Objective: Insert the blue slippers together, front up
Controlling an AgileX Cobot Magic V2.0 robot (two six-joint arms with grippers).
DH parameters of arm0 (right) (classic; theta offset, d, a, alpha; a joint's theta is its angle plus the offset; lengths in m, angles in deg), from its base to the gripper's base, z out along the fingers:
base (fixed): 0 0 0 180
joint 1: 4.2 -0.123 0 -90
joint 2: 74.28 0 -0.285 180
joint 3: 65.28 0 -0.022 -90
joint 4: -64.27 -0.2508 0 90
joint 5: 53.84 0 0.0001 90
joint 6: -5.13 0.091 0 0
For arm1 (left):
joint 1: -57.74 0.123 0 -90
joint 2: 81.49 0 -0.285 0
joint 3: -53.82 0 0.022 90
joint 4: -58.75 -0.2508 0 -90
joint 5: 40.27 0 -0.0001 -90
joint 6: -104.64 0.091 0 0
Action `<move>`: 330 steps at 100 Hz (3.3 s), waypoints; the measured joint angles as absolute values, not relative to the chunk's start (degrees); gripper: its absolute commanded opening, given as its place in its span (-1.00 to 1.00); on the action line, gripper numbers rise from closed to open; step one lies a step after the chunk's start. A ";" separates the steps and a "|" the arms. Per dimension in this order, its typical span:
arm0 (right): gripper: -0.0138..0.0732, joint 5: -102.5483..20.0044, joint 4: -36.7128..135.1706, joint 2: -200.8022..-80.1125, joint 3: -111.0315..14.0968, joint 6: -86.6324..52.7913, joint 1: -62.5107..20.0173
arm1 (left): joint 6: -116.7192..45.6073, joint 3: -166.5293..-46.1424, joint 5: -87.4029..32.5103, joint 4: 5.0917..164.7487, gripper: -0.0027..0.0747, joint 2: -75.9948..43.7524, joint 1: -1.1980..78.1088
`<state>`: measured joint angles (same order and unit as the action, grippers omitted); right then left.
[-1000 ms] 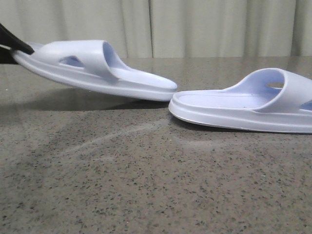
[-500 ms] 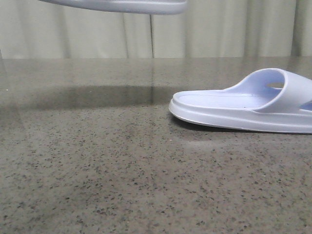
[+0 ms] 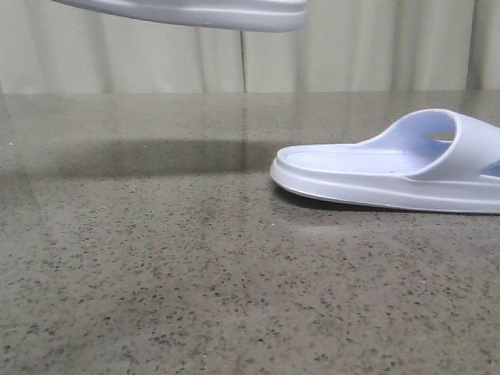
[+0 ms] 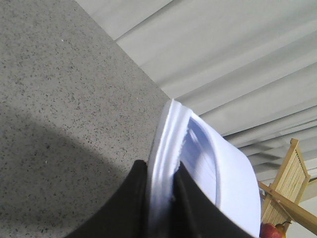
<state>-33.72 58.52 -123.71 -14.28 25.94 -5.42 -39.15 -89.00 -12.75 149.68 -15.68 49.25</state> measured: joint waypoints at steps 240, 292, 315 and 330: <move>-0.93 -74.17 51.08 -127.32 -14.70 26.94 -11.97 | -40.62 -89.00 -8.37 148.17 -0.89 -15.68 49.25; -0.93 -55.04 42.90 -109.55 -14.70 27.60 -11.97 | -42.23 -89.00 -4.09 149.21 -0.89 -15.68 49.25; -0.93 -45.89 39.70 -109.12 -14.70 27.63 -14.00 | -42.23 -89.00 -0.93 149.92 -0.89 -15.68 49.25; -0.93 -44.53 39.25 -108.99 -14.70 27.72 -16.58 | -42.72 -89.00 1.05 149.92 -0.89 -15.68 49.25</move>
<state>-44.53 39.25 -108.99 -14.70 27.72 -16.58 -42.72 -89.00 1.05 149.92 -15.68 49.25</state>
